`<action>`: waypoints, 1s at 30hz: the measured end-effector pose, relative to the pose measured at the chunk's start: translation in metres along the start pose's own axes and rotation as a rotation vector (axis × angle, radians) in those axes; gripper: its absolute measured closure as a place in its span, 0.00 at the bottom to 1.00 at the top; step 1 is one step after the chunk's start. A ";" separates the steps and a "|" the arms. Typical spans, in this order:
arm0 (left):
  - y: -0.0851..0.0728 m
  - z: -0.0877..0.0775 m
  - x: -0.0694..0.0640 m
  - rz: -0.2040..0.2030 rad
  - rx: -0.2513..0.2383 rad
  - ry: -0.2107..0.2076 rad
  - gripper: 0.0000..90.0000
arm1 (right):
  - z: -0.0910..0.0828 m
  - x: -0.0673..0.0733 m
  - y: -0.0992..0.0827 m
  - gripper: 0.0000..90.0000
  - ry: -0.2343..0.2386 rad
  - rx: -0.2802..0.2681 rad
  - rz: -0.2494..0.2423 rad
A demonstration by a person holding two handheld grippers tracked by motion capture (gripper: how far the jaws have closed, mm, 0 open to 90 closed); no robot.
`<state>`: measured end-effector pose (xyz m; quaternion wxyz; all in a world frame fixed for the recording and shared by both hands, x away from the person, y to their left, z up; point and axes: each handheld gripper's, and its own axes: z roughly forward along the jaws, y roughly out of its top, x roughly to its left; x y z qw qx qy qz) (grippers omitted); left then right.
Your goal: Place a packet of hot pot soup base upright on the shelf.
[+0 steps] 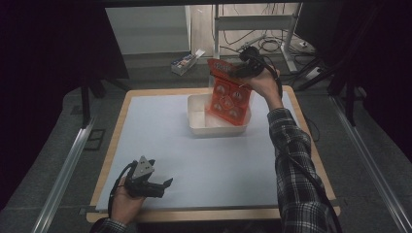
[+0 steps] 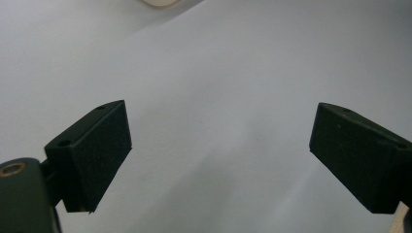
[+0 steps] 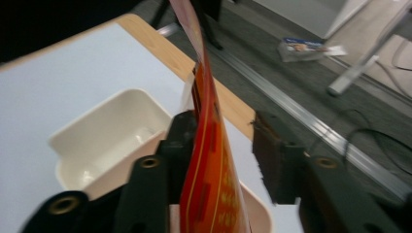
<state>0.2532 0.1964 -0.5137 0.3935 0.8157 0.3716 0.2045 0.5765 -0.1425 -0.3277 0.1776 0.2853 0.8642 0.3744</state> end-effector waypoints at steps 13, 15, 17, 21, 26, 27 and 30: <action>0.000 0.001 -0.001 0.005 0.005 0.003 0.09 | -0.007 -0.007 -0.005 0.00 -0.121 -0.018 0.037; 0.000 0.001 -0.001 0.005 0.005 0.003 0.09 | -0.009 -0.008 -0.007 0.00 -0.105 -0.025 0.055; 0.000 0.001 -0.001 0.005 0.006 0.004 0.09 | -0.013 -0.009 -0.009 0.00 -0.102 -0.036 0.053; 0.000 0.001 -0.001 0.006 0.004 0.005 0.09 | -0.019 -0.009 -0.011 0.00 -0.087 -0.055 0.066; 0.001 0.001 -0.001 0.005 0.005 0.004 0.09 | -0.027 -0.007 -0.014 0.00 -0.085 -0.068 0.063; 0.001 0.001 -0.001 0.004 0.006 0.003 0.09 | -0.029 -0.006 -0.015 0.00 -0.089 -0.072 0.062; 0.001 0.001 -0.001 -0.011 0.012 -0.008 0.09 | -0.033 -0.007 -0.020 0.00 -0.088 -0.075 0.068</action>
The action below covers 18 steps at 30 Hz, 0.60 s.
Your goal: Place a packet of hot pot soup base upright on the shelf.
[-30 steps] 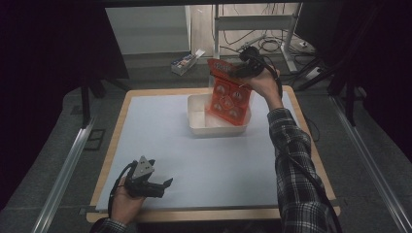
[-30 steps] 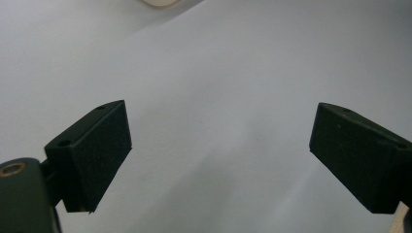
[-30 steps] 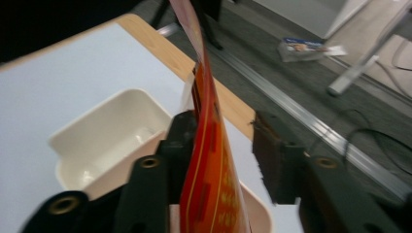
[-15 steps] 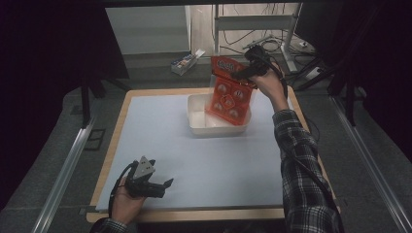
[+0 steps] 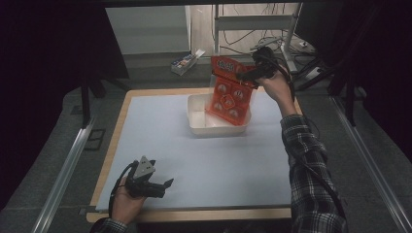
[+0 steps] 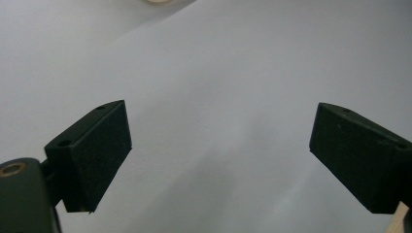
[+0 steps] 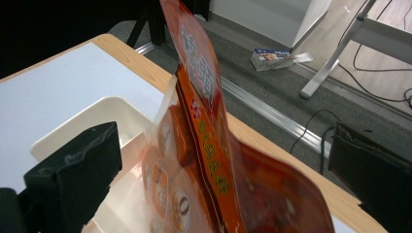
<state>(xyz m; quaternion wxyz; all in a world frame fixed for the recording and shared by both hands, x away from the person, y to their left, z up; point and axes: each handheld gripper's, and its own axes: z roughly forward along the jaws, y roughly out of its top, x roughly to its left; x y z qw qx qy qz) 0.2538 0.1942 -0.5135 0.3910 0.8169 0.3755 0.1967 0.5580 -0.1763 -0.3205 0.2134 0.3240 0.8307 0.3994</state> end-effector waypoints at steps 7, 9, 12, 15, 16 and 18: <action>0.000 0.001 0.000 -0.002 0.010 -0.007 0.09 | -0.008 -0.002 -0.014 0.00 0.008 -0.012 0.013; 0.000 0.002 0.000 -0.001 0.010 -0.007 0.09 | -0.009 -0.001 -0.017 0.00 0.010 -0.012 0.017; 0.000 0.002 0.000 -0.004 0.014 -0.009 0.09 | -0.011 0.000 -0.024 0.00 0.014 -0.011 0.021; 0.000 0.001 0.000 -0.010 0.016 -0.012 0.09 | -0.012 0.001 -0.031 0.00 0.018 -0.010 0.023; 0.000 0.002 0.000 -0.010 0.017 -0.012 0.09 | -0.012 0.002 -0.034 0.00 0.021 -0.008 0.022; 0.000 0.002 0.000 -0.009 0.018 -0.012 0.08 | -0.014 0.004 -0.039 0.00 0.025 -0.012 0.025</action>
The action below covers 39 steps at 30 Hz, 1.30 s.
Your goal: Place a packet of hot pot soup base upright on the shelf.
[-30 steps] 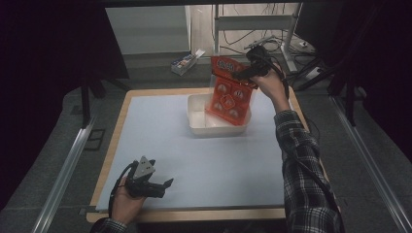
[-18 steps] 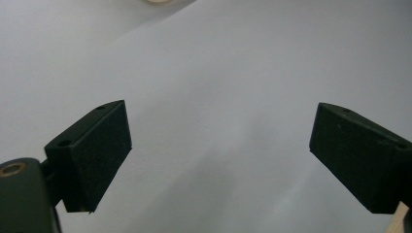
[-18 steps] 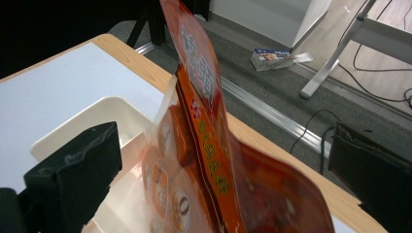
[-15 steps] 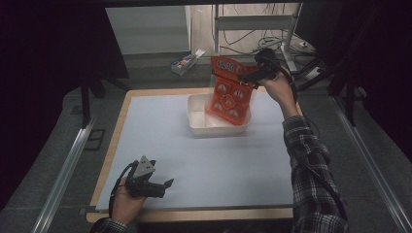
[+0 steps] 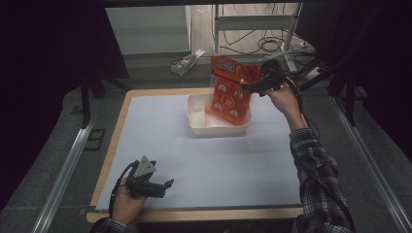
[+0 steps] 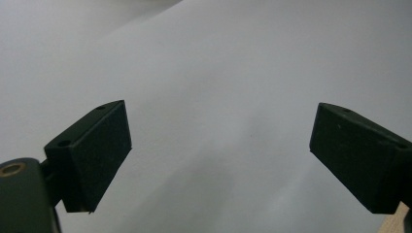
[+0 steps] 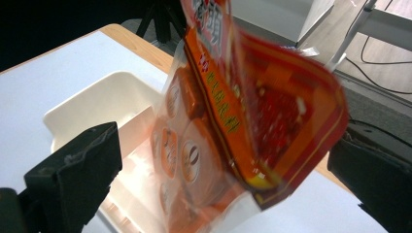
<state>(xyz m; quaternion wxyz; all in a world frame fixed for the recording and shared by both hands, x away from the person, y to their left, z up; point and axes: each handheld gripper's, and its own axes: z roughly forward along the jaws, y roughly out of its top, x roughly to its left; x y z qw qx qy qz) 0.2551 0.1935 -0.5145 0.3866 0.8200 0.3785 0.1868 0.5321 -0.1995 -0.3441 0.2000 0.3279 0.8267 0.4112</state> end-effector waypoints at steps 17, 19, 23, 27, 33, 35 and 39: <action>0.000 0.000 -0.001 0.003 0.001 0.004 0.08 | -0.021 0.030 -0.052 0.00 0.001 -0.034 0.000; 0.000 0.000 -0.001 0.003 0.001 0.004 0.08 | -0.025 0.037 -0.060 0.00 0.003 -0.042 -0.004; 0.000 0.000 -0.002 0.005 0.001 0.005 0.08 | -0.031 0.048 -0.073 0.00 0.021 -0.057 0.005; 0.000 0.000 -0.002 0.007 0.000 0.007 0.08 | -0.037 0.059 -0.083 0.00 0.044 -0.062 -0.004; 0.000 0.000 -0.002 0.012 -0.004 0.012 0.08 | -0.043 0.070 -0.107 0.00 0.102 -0.090 0.031; 0.000 -0.001 -0.003 0.016 -0.004 0.014 0.08 | -0.044 0.072 -0.116 0.00 0.119 -0.080 0.047; 0.000 -0.001 -0.003 0.019 -0.007 0.014 0.08 | -0.048 0.080 -0.129 0.00 0.130 -0.083 0.059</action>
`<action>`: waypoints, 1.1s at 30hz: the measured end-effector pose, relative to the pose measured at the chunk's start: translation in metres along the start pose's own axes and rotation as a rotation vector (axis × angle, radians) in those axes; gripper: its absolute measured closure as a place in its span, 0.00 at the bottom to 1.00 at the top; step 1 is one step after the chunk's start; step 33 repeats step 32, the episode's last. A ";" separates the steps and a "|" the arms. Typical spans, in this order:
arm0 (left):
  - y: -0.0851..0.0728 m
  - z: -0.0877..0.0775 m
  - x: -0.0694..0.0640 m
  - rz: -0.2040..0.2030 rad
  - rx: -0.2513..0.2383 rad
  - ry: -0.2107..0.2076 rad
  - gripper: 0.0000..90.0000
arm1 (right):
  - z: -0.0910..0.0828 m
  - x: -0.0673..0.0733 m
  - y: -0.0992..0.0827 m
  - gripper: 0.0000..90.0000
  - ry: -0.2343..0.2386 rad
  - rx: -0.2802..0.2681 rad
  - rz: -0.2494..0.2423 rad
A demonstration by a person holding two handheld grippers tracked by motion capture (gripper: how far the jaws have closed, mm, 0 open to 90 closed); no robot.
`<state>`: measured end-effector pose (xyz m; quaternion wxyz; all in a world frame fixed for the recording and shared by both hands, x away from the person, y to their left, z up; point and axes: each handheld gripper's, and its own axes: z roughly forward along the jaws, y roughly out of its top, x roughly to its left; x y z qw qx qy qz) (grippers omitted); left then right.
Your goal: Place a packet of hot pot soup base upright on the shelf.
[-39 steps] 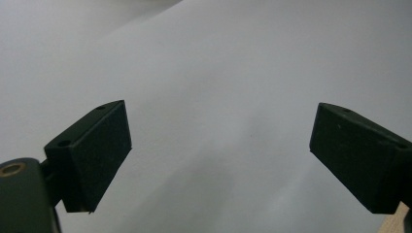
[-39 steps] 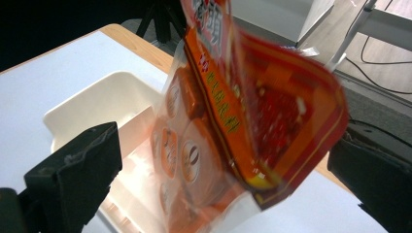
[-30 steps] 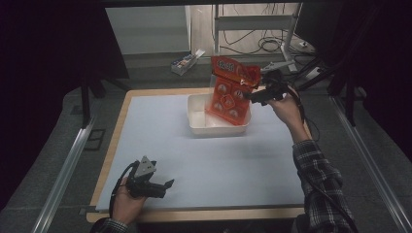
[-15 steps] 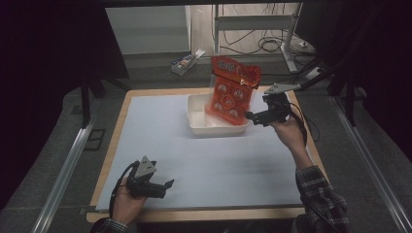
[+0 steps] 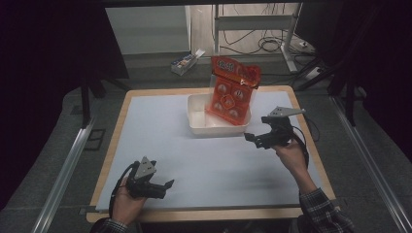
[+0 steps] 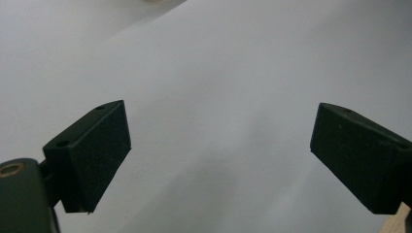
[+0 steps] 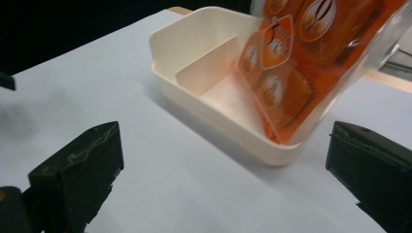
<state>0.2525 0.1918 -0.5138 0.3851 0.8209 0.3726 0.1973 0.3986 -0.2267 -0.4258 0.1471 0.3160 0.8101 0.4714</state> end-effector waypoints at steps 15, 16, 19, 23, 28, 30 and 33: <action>-0.001 0.002 0.000 0.015 0.014 -0.005 0.07 | -0.011 0.036 -0.052 0.00 0.021 0.042 -0.028; -0.001 0.002 0.000 0.015 0.014 -0.005 0.06 | -0.012 0.037 -0.056 0.00 0.021 0.050 -0.031; -0.001 0.003 -0.001 0.018 0.020 -0.005 0.06 | -0.013 0.042 -0.066 0.00 0.027 0.066 -0.027; -0.001 0.003 -0.001 0.020 0.021 -0.005 0.06 | -0.016 0.047 -0.080 0.00 0.033 0.092 -0.016; -0.001 0.005 -0.001 0.026 0.027 -0.008 0.05 | -0.016 0.049 -0.094 0.00 0.016 0.165 -0.030; -0.001 0.005 -0.002 0.028 0.029 -0.007 0.05 | -0.016 0.047 -0.095 0.00 0.015 0.162 -0.027; -0.001 0.005 -0.002 0.028 0.029 -0.005 0.05 | -0.016 0.046 -0.094 0.00 0.023 0.154 -0.012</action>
